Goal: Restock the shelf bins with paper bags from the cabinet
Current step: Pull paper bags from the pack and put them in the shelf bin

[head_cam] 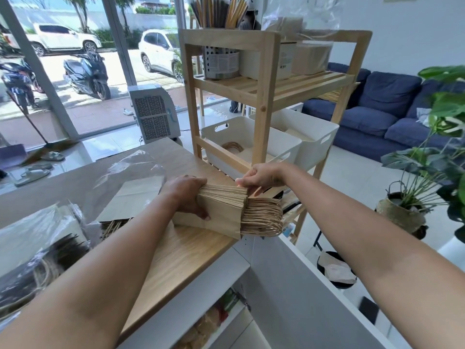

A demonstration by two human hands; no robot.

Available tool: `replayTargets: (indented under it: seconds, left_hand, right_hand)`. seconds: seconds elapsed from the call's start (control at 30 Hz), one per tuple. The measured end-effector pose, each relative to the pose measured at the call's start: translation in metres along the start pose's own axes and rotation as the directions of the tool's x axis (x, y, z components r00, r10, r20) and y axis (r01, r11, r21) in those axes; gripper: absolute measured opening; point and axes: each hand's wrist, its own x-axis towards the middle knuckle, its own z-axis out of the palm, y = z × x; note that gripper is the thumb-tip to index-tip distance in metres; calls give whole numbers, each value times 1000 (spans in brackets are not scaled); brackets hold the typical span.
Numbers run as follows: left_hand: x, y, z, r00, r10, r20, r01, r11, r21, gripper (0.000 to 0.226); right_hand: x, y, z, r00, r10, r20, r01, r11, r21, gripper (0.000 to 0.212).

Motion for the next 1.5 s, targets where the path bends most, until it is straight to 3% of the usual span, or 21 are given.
replayTargets:
  seconds: [0.1,0.2,0.33,0.43,0.5,0.57,0.67,0.73,0.83,0.97,1.03,1.13,1.3,1.4,1.5]
  left_hand:
    - [-1,1,2,999,-23,-25,22,999,-43,68]
    - [-3,-4,2,993,-92,-72,80,985,-154,65]
    - [-8,-21,2,960,-246,-131,152,856,-494,64]
    - [-16,-25,5,920,-380,-101,158,593,-790,61]
    - [-23,-19,9,914,-401,-61,122,416,-901,47]
    - [-26,-13,14,914,-403,-45,93,315,-945,36]
    - [-30,-5,23,912,-410,-21,75,216,-973,35]
    - [-30,-3,29,907,-419,-27,48,168,-985,44]
    - [-34,4,29,903,-429,-26,39,142,-989,48]
    - [-33,11,45,902,-432,-7,127,280,-952,48]
    - [-34,14,60,912,-409,33,182,333,-925,65]
    - [-34,14,69,917,-396,44,169,288,-943,78]
    - [-30,-14,60,961,-245,132,213,346,-914,105]
    - [-28,-37,38,987,-117,114,144,293,-945,98]
    - [-27,-52,24,988,-66,142,156,317,-936,89]
  right_hand:
    - [-15,3,3,984,-102,-144,86,990,-114,54]
    - [-27,14,4,945,-183,-271,117,963,-243,88]
    - [-36,39,4,911,-191,-366,233,969,75,139]
    - [-35,48,8,936,-114,-334,213,937,278,154]
    - [-28,44,16,964,-103,-245,180,932,316,145]
    - [-20,32,23,975,-111,-190,176,912,370,117]
    - [-14,11,24,976,-166,-141,214,855,472,56]
    - [-16,0,20,967,-188,-173,247,862,443,44]
    - [-18,-8,13,930,-241,-278,332,877,348,44]
    - [-9,-1,16,910,-288,-297,361,904,229,60]
    - [-4,7,23,931,-248,-269,316,915,251,65]
    - [-3,15,31,950,-209,-231,275,912,304,60]
    - [-5,18,27,967,-174,-185,219,939,264,73]
    - [-6,19,28,968,-167,-185,213,939,270,73]
    - [-6,20,31,962,-173,-212,231,929,288,71]
